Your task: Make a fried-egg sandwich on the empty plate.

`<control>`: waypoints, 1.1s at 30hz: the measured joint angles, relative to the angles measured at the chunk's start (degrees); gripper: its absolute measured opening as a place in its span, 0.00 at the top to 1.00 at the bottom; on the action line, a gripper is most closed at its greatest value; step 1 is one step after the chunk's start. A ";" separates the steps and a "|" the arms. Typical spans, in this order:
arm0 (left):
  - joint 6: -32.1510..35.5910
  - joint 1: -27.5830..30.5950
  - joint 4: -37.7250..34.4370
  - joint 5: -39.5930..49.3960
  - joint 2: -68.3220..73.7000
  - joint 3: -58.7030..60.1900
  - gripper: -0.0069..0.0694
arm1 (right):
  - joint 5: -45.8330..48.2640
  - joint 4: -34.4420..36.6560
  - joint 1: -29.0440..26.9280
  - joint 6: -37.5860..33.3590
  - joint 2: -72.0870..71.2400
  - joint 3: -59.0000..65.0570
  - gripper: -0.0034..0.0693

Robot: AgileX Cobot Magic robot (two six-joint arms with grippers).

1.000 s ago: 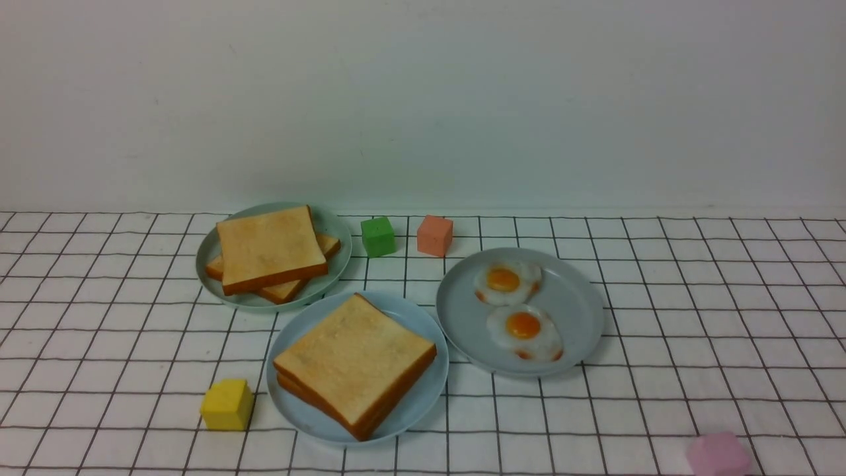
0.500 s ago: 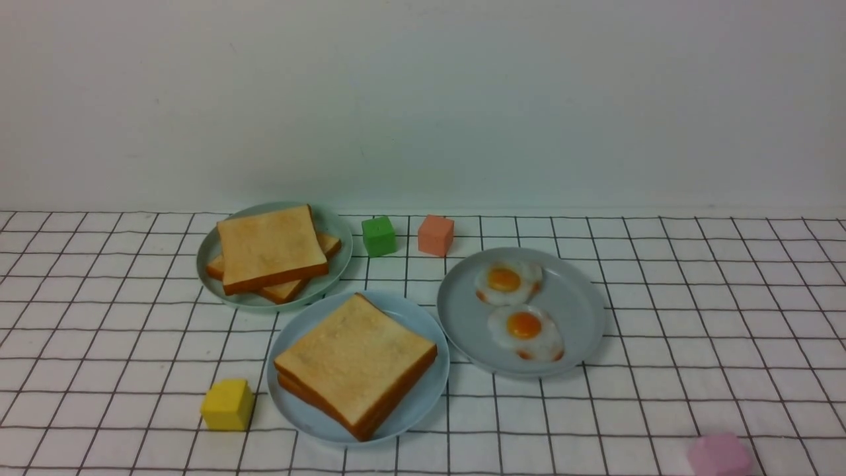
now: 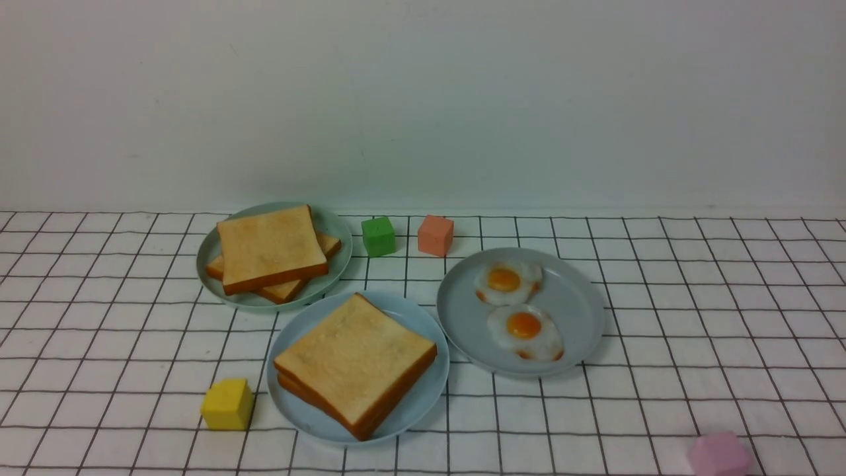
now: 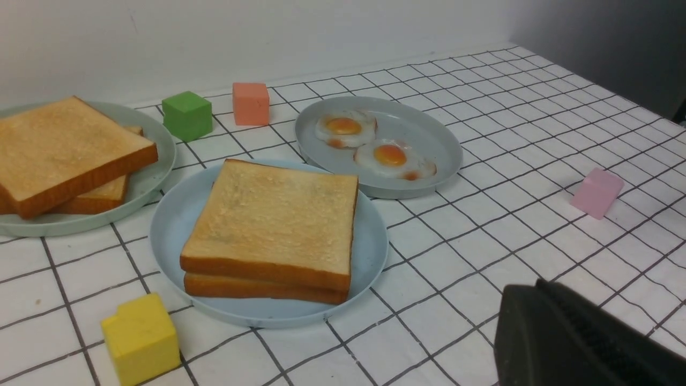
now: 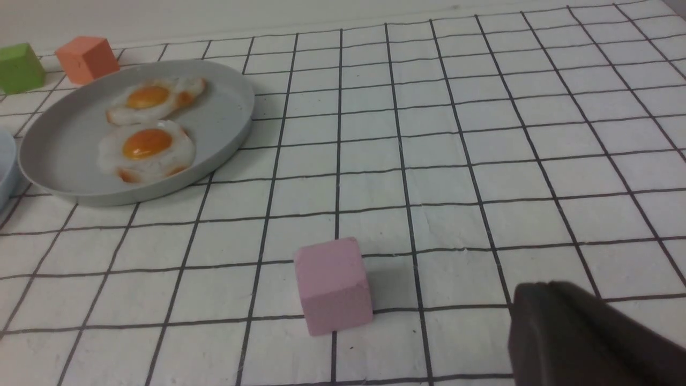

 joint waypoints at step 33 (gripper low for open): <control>-5.89 37.69 -2.61 14.01 -14.34 8.99 0.93 | -0.10 0.00 0.00 0.00 0.00 0.00 0.93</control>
